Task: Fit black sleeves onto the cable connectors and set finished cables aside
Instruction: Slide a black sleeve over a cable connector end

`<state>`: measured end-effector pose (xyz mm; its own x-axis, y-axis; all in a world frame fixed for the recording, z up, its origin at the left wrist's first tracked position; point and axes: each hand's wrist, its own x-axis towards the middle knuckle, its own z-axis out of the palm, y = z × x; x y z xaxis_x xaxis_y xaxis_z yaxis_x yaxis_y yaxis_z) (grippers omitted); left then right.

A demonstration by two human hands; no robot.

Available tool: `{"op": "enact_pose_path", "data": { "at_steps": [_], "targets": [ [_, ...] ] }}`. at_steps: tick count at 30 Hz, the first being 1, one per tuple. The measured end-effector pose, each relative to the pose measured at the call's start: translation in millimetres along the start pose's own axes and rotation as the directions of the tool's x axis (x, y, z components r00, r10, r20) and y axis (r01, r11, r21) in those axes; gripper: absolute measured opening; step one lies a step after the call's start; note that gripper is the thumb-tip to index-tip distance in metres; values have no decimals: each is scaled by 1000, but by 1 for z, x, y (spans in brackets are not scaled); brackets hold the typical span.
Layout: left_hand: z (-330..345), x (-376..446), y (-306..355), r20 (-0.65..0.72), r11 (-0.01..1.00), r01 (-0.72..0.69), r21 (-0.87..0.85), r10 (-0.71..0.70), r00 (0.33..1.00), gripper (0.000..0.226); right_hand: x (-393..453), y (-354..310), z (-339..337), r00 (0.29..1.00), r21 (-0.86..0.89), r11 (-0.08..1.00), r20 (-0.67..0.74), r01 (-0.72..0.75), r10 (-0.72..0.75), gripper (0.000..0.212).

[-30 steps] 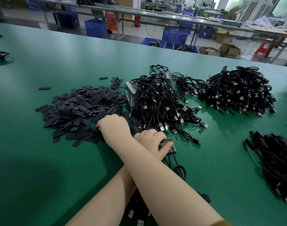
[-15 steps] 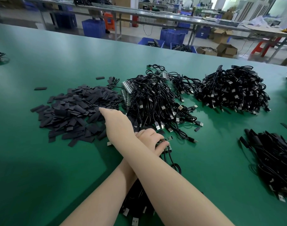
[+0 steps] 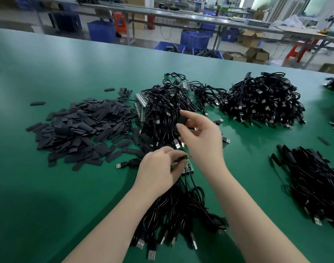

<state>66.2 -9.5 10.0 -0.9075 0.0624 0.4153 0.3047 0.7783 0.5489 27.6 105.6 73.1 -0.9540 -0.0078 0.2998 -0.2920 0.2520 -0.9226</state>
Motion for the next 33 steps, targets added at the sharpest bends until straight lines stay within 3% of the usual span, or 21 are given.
{"op": "enact_pose_path", "data": {
  "at_steps": [4, 12, 28, 33],
  "targets": [
    [-2, 0, 6, -18, 998, -5, -61, 4, 1000, 21, -8, 24, -32, 981, 233, 960, -81, -152, 175, 17],
    [-1, -2, 8, -35, 986, 17, -167, -24, 999, 20, -40, 57, -42, 941, 339, 894, -62, -294, 333, 10],
    [0, -4, 7, -14, 991, 21, -134, -24, 1000, 28, -47, 58, -43, 957, 312, 907, 37, -284, 287, 13],
    [1, -3, 8, 19, 987, 36, -155, -34, 999, 28, -46, 57, -45, 960, 376, 884, 120, -278, 251, 26]
  ]
}}
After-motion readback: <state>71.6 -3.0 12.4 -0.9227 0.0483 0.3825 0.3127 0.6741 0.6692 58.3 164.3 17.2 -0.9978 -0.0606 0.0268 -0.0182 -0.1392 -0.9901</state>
